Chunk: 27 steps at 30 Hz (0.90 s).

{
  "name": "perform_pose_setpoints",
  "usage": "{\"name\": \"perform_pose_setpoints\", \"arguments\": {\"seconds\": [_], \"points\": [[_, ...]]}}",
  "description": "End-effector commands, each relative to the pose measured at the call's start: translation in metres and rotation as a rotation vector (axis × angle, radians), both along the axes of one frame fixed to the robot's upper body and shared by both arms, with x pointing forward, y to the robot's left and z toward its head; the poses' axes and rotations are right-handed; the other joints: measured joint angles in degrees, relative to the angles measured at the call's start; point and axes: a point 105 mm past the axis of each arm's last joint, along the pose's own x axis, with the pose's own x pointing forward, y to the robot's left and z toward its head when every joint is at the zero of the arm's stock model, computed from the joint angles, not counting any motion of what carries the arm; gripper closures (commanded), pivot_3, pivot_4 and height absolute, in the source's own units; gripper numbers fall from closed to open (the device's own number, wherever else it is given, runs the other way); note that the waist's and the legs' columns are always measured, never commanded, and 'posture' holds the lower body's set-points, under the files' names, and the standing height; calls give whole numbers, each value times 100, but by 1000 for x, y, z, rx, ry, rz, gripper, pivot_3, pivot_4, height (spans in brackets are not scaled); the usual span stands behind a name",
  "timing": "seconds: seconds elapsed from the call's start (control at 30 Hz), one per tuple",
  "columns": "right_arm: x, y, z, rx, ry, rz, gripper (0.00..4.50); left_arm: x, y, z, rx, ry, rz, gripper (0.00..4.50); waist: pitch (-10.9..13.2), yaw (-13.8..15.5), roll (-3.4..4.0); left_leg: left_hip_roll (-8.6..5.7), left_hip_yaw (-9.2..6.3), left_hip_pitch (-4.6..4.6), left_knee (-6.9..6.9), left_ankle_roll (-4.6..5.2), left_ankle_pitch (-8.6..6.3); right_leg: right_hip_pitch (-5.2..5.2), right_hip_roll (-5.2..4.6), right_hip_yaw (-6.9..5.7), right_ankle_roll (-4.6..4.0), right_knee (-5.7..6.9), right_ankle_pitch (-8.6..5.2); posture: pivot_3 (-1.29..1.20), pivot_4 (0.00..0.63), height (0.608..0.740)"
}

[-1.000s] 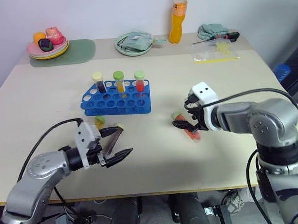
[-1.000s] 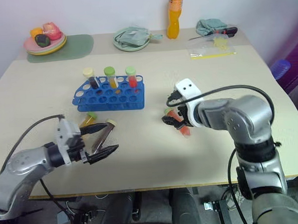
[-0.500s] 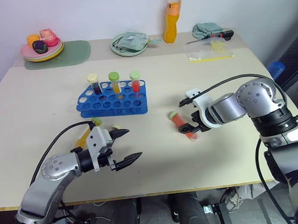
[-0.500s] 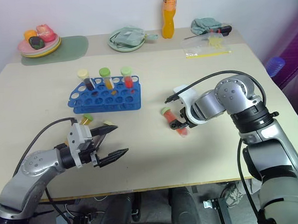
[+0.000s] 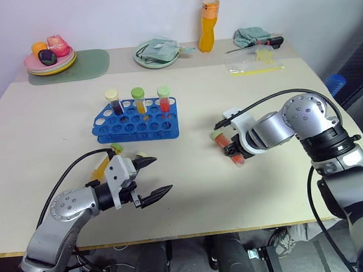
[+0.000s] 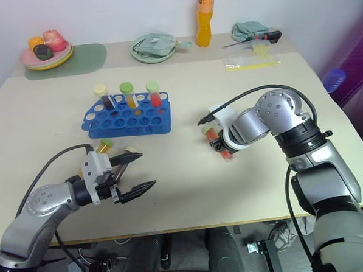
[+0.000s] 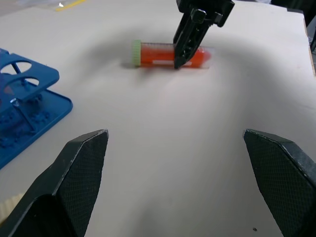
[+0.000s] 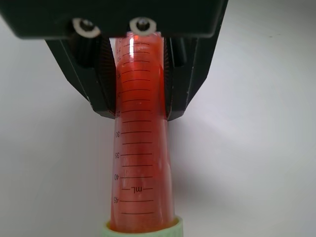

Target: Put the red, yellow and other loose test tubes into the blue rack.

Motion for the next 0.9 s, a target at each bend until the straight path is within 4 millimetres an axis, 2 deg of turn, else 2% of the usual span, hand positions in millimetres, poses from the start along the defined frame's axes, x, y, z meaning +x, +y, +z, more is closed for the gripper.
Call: {"name": "perform_pose_setpoints", "arguments": {"seconds": [0.03,0.13,0.2,0.33,0.43,0.5,0.67,0.9], "points": [[-3,41,69,210,-413,215,3638,4,10,8,-35,-34,69,0,1,4,2,1,-5,-4,0,2,-1,-6,1,0,2,0,1,0,150,740],[-19,69,94,402,-663,432,3638,11,26,10,-90,-25,176,0,-2,22,-4,3,-15,-9,2,15,-9,-6,7,-4,11,-3,-2,0,150,740],[-22,84,92,456,-779,537,3638,15,37,7,-100,-24,249,0,-3,12,-6,3,-15,-8,4,15,-9,-1,6,-7,13,-6,-3,0,150,740],[1,112,88,689,-904,459,3638,30,60,7,-129,-77,418,0,-5,-33,-9,6,0,12,10,15,-9,10,9,5,12,5,-3,0,150,740],[19,127,86,781,-993,373,3638,39,79,9,-166,-127,526,0,-5,-14,-8,13,2,17,9,14,-8,7,20,11,10,12,-2,0,150,740],[24,136,83,811,-1050,362,3638,38,86,6,-172,-140,550,0,-6,7,-9,12,1,17,7,14,-9,6,21,11,9,14,-1,0,150,740],[31,153,64,819,-1052,367,3638,32,94,4,-181,-164,560,0,-6,-2,-9,-1,11,15,2,12,-9,3,-5,12,9,8,-1,0,150,740],[45,151,39,769,-1031,311,3638,31,90,11,-181,-188,561,0,-5,-12,-8,-1,8,17,2,10,-9,2,-6,13,7,11,0,0,150,740]]}}
